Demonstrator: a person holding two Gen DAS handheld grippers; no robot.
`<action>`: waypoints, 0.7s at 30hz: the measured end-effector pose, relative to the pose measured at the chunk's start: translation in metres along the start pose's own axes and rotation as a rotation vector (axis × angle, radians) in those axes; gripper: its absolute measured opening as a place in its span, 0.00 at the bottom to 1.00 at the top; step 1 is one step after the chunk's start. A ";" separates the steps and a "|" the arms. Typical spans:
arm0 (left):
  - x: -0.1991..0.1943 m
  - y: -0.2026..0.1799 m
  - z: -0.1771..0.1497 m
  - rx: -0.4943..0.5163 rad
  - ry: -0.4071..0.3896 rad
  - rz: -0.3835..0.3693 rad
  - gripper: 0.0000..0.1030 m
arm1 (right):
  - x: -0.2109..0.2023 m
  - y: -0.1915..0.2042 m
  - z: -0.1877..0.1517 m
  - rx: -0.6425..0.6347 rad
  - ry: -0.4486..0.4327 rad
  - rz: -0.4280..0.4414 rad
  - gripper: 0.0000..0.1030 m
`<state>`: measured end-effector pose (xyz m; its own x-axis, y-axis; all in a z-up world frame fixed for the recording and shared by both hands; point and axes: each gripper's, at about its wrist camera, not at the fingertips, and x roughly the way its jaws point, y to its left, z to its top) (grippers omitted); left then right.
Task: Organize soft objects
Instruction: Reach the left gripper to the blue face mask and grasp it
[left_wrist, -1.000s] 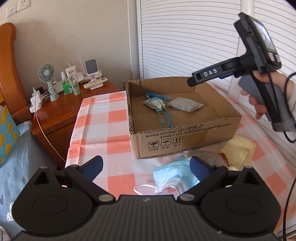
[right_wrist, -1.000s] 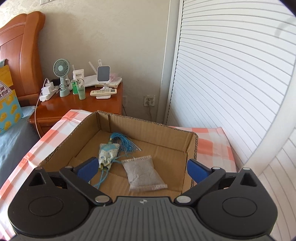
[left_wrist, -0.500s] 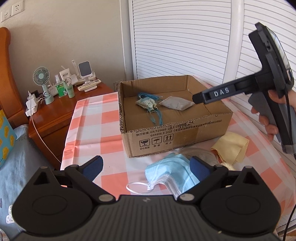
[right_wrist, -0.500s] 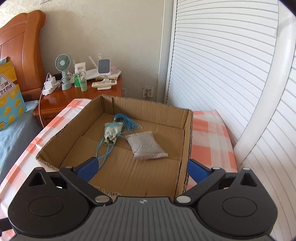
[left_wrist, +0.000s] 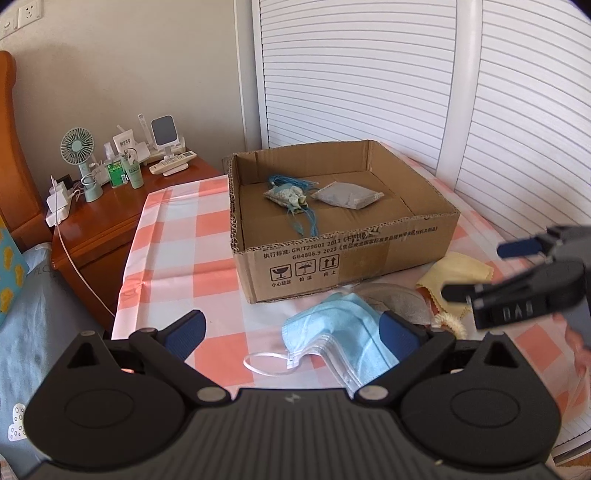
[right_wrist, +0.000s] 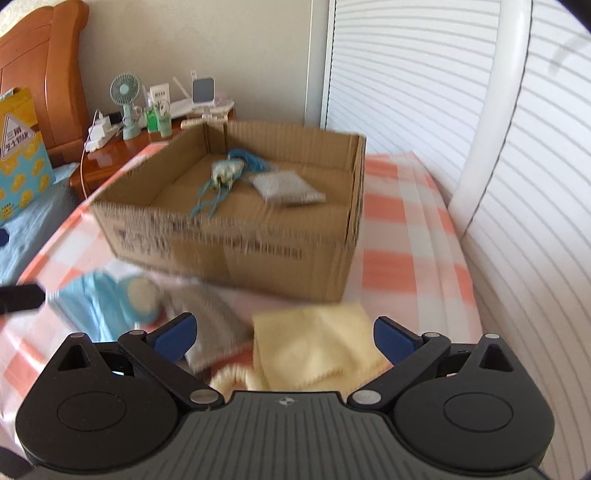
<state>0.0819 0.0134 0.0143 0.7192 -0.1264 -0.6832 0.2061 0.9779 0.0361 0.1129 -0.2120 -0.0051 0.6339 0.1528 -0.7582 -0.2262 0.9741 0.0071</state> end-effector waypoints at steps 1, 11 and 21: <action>0.001 -0.001 0.000 0.003 0.002 0.000 0.97 | 0.000 0.001 -0.007 -0.002 0.013 0.001 1.00; 0.006 -0.005 -0.001 0.016 0.021 -0.006 0.97 | 0.022 0.020 -0.048 -0.043 0.115 -0.024 1.00; 0.030 -0.017 0.004 0.055 0.047 -0.045 0.97 | 0.024 0.010 -0.057 -0.019 0.098 -0.038 1.00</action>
<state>0.1024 -0.0080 -0.0034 0.6767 -0.1607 -0.7185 0.2745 0.9606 0.0437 0.0837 -0.2086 -0.0605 0.5669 0.0974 -0.8180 -0.2176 0.9754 -0.0347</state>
